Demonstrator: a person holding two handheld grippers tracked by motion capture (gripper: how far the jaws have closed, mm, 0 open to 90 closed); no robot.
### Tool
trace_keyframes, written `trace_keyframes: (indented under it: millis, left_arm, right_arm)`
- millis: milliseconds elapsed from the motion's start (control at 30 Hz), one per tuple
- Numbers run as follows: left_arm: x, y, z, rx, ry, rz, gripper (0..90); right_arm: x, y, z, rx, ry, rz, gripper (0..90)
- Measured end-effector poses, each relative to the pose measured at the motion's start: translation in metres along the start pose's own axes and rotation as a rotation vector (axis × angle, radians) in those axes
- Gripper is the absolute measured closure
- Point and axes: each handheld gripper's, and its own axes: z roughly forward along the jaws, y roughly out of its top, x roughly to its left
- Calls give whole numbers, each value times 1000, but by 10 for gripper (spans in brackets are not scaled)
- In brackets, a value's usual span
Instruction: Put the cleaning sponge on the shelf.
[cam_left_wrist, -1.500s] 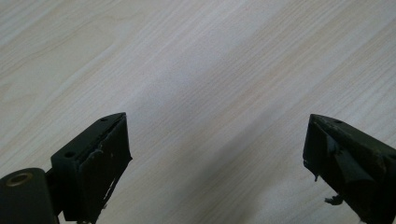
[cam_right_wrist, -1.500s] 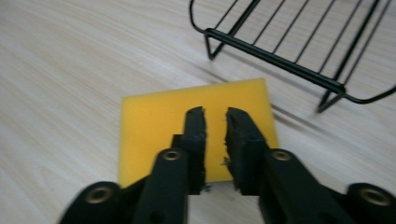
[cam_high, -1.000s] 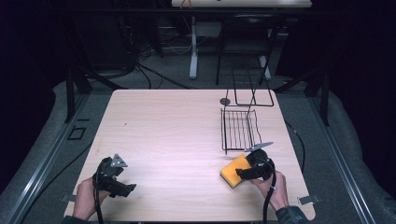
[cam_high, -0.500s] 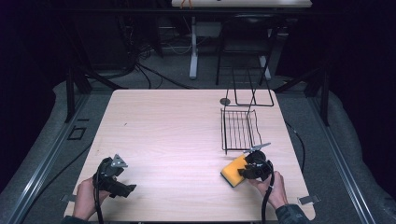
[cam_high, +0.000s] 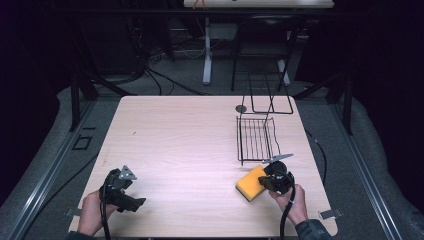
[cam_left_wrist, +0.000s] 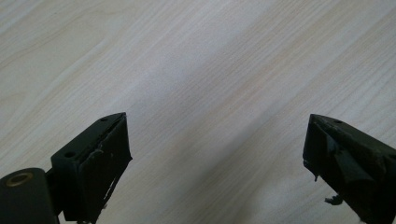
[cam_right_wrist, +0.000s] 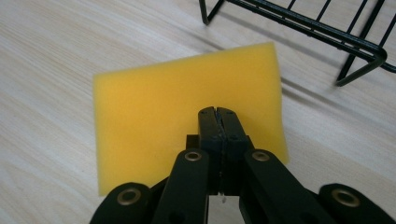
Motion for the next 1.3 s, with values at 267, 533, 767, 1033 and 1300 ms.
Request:
trace_keyframes:
  millis: [267, 533, 767, 1033, 1300]
  left_arm:
    - [0, 0, 1, 1, -3, 2, 74]
    - [-1, 1, 2, 10, -12, 5, 74]
    - [-2, 1, 3, 21, -24, 14, 74]
    - [-2, 1, 3, 27, -22, 18, 74]
    - [-1, 0, 3, 22, -22, 11, 74]
  right_arm:
    - [-1, 3, -19, -69, 6, 20, 900]
    - [-20, 4, -13, -73, -51, 47, 741]
    - [-38, -2, 1, -17, -14, 107, 721]
    - [-35, -4, 6, -13, 15, 105, 900]
    - [-30, 0, -17, -103, 40, 131, 900]
